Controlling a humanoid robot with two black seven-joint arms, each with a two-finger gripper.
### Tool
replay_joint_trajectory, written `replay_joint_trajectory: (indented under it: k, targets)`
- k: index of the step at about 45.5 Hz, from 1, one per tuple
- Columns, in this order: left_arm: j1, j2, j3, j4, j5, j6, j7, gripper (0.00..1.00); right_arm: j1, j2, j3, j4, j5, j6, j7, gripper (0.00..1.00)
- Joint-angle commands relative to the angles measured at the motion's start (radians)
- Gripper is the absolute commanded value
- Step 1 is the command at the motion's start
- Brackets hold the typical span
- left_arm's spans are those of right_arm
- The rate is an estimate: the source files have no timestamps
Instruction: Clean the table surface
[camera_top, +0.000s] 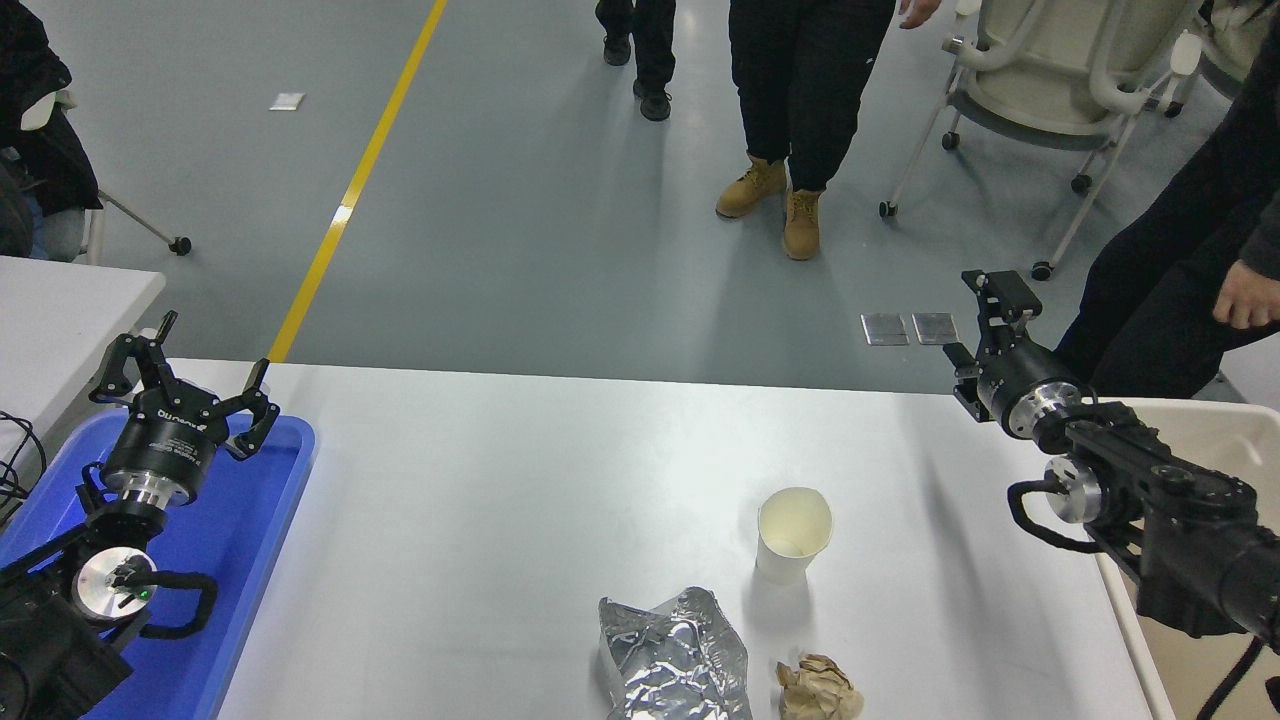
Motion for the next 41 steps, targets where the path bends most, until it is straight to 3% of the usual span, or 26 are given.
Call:
replay_joint_trajectory:
  k: [1,19,34,41]
  targets:
    - [0.0,0.0,0.0,0.0,0.0,-0.002,0.001,1.0,0.05,-0.145,-0.146,0.183,-0.23,0.001,-0.014,1.0]
    - [0.0,0.0,0.0,0.0,0.0,-0.002,0.001,1.0,0.213,-0.361,-0.398,0.573,-0.736,0.002,-0.024,1.0]
    - [0.0,0.0,0.0,0.0,0.0,-0.002,0.001,1.0,0.328,-0.34,-0.563,0.725,-0.823,0.019,-0.141,1.0]
    - [0.0,0.0,0.0,0.0,0.0,-0.002,0.001,1.0,0.353,-0.277,-0.579,0.719,-0.813,0.044,-0.268,1.0]
